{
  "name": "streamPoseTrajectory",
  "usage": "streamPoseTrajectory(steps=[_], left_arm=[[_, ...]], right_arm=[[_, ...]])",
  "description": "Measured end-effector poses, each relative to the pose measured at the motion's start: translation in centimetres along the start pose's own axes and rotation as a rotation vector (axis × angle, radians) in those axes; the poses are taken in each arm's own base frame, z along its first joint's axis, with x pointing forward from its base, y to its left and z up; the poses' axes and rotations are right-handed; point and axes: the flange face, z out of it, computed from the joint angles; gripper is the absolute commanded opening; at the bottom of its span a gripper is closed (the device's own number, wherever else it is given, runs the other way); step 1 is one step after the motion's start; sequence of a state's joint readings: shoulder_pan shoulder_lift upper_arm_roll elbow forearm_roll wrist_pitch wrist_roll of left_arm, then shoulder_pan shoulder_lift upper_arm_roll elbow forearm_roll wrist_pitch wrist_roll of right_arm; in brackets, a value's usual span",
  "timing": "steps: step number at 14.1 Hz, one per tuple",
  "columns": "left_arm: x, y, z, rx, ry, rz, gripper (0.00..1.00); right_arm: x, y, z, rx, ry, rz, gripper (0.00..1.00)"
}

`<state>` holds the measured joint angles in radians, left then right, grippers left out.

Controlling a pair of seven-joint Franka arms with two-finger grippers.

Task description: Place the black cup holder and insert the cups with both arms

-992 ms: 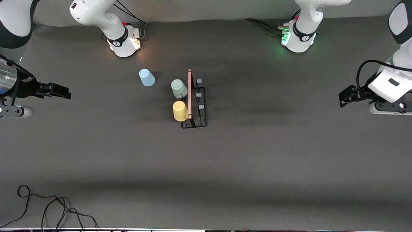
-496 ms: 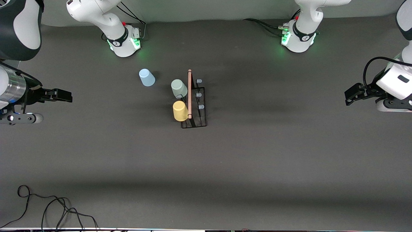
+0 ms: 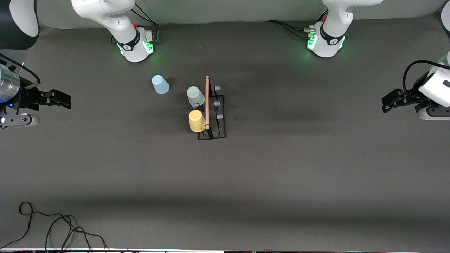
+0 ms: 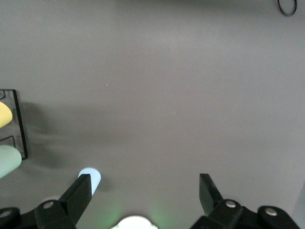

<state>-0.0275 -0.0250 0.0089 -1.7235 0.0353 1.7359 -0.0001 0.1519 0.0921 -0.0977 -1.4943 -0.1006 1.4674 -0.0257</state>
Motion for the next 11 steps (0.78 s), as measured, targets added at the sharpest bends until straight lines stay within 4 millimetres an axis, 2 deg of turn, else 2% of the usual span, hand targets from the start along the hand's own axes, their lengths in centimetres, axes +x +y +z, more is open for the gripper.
streamPoseTrajectory(steps=[4,11], left_arm=[[0.00,-0.09,0.00,0.000,0.000,-0.001,1.00],[0.00,0.33,-0.01,0.000,0.000,0.009,1.00]], right_arm=[[-1.27,-0.59,1.21,0.003,0.052,-0.017,1.00],[-1.33,-0.48,1.12,0.003,0.062,-0.015,1.00]])
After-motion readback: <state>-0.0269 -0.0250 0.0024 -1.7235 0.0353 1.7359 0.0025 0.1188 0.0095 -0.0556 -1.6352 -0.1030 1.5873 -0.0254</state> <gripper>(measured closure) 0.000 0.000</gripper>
